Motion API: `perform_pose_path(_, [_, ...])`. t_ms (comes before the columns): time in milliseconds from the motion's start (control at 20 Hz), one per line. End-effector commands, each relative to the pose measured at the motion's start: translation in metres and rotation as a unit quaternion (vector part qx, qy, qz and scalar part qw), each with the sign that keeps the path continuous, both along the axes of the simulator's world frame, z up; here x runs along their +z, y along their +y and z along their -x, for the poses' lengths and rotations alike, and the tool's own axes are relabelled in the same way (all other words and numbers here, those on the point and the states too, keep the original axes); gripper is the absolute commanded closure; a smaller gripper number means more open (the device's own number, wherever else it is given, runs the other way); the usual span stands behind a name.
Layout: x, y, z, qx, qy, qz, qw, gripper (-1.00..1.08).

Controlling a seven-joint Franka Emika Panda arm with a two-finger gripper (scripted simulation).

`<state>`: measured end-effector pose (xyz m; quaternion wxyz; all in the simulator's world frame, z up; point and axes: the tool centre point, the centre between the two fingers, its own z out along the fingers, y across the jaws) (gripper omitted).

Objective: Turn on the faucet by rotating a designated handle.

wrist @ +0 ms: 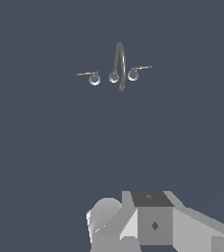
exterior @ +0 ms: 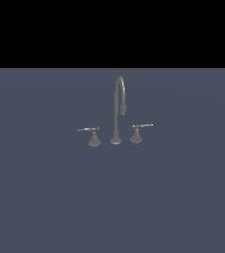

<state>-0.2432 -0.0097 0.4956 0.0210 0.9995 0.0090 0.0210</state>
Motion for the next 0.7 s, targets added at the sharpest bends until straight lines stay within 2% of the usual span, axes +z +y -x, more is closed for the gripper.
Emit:
perform_pose_path(0, [0.0, 0.0, 0.0, 0.0, 0.0, 0.0, 1.0, 1.08])
perform_pose_path(650, [-0.026, 0.018, -0.009, -0.043, 0.0, -0.002, 0.9991, 1.08])
